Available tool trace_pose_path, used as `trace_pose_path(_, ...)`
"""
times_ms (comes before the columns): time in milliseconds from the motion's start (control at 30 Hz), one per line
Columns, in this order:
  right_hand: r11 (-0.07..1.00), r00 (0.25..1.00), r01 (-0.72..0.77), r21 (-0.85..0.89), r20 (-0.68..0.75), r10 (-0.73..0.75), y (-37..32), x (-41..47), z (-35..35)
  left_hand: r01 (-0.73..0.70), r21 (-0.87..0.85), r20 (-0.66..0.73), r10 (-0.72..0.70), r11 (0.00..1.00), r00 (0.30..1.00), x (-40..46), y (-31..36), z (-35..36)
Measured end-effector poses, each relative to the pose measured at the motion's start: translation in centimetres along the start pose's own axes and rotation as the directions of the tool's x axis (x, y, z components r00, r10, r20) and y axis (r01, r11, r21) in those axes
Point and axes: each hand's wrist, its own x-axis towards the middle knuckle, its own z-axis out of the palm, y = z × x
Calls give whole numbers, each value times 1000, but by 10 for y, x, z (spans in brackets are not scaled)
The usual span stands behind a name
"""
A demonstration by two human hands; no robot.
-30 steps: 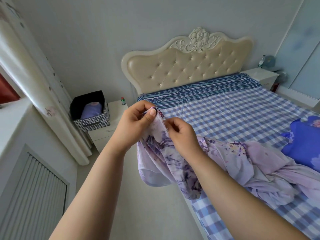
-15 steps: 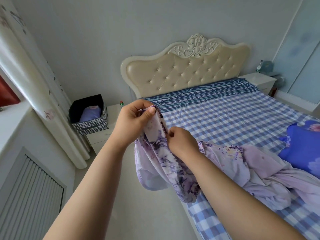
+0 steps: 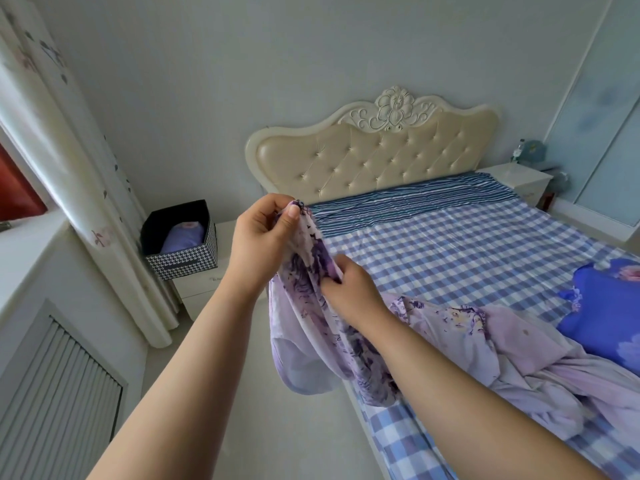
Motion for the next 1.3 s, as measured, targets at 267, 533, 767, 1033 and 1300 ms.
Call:
trace_pose_path(267, 894, 923, -326, -308, -307, 231, 88, 17, -25, -45, -58, -225, 31, 997, 974, -2, 4, -13)
trace_pose_path(533, 895, 776, -445, 36, -483, 405, 150, 8, -72, 2, -70, -447, -33, 998, 894, -1, 1, -26)
trace_pose_path(767, 939, 939, -342, 41, -16, 342, 128, -15, 10, -11, -83, -382, -21, 996, 924, 1, 6, -6)
trace_pose_path(1033, 979, 978, -176, -99, 99, 185, 135, -21, 57, -19, -88, -362, -14, 996, 932, 0, 14, -4)
trace_pose_path(1300, 911, 945, -326, -253, -89, 314, 193, -38, 47, 2, -73, -390, -31, 997, 920, -2, 13, -12)
